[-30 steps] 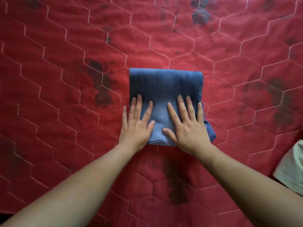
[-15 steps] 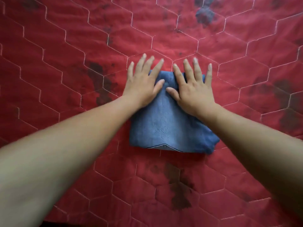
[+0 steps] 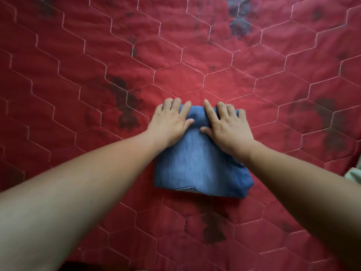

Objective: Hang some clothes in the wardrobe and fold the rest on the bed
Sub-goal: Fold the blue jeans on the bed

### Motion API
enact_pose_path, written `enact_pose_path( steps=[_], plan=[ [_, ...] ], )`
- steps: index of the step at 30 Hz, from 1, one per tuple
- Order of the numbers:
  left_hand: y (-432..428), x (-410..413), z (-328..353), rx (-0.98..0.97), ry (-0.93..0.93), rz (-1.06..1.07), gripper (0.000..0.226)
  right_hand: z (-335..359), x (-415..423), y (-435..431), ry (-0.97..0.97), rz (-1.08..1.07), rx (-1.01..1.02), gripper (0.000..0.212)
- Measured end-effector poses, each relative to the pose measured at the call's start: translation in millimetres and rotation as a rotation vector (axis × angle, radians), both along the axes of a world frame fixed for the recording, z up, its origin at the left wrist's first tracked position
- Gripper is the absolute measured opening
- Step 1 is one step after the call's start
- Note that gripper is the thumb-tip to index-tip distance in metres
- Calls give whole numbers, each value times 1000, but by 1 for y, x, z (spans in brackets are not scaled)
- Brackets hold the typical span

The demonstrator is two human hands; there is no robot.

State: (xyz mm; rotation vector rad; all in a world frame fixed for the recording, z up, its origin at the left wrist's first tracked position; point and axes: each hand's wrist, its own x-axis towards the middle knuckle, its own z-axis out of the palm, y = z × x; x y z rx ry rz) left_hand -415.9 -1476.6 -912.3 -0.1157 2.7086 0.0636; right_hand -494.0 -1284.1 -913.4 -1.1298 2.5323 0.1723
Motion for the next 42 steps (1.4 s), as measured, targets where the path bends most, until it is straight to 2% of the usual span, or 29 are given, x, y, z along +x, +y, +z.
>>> enact_pose_path(
  steps=[2, 4, 6, 8, 10, 12, 15, 21, 24, 26, 28, 29, 31, 32, 34, 37, 39, 42],
  plan=[
    [5, 31, 10, -20, -32, -113, 63, 11, 21, 17, -55, 38, 16, 82],
    [10, 55, 19, 65, -114, -149, 61, 21, 33, 31, -261, -2, 78, 63],
    [14, 67, 28, 197, -325, -78, 59, 31, 41, 38, -559, -123, 199, 46],
    [18, 69, 37, 237, -583, -15, 47, 40, 53, 40, -759, -177, 285, 33],
    [20, 73, 46, 271, -723, 32, 36, 49, 66, 39, -815, -174, 273, 27],
    [14, 70, 63, 356, -749, 87, 33, 65, 64, 36, -803, -167, 218, 23],
    [-9, 36, 107, 444, -593, 143, 25, 104, 25, 25, -698, -179, 63, 21],
    [-42, -56, 202, 340, 89, 152, 41, 197, -85, -11, -133, -130, -318, 35],
    [-34, -50, 198, 238, 234, 112, 49, 204, -79, -14, 145, -28, -322, 41],
    [-24, -28, 176, 139, 289, 85, 55, 185, -52, -7, 252, 35, -297, 43],
    [-10, 7, 142, 29, 252, 39, 60, 151, -12, 10, 280, 59, -247, 40],
    [-2, 29, 123, 3, 164, 10, 63, 131, 13, 21, 235, 67, -180, 42],
    [13, 77, 87, 22, -85, -63, 69, 92, 63, 45, 42, 94, 46, 55],
    [16, 95, 74, 69, -150, -68, 69, 76, 82, 55, -52, 89, 144, 60],
    [16, 109, 60, 185, -33, -3, 53, 55, 99, 63, -145, -4, 125, 60],
    [13, 81, 44, 245, 338, 116, 34, 38, 82, 51, 10, -106, -182, 41],
    [21, 51, 32, 256, 374, 163, 42, 25, 60, 35, 93, -113, -321, 42],
    [34, 21, 1, 142, 252, 178, 62, -1, 27, 11, 92, -177, -245, 65]
  ],
)
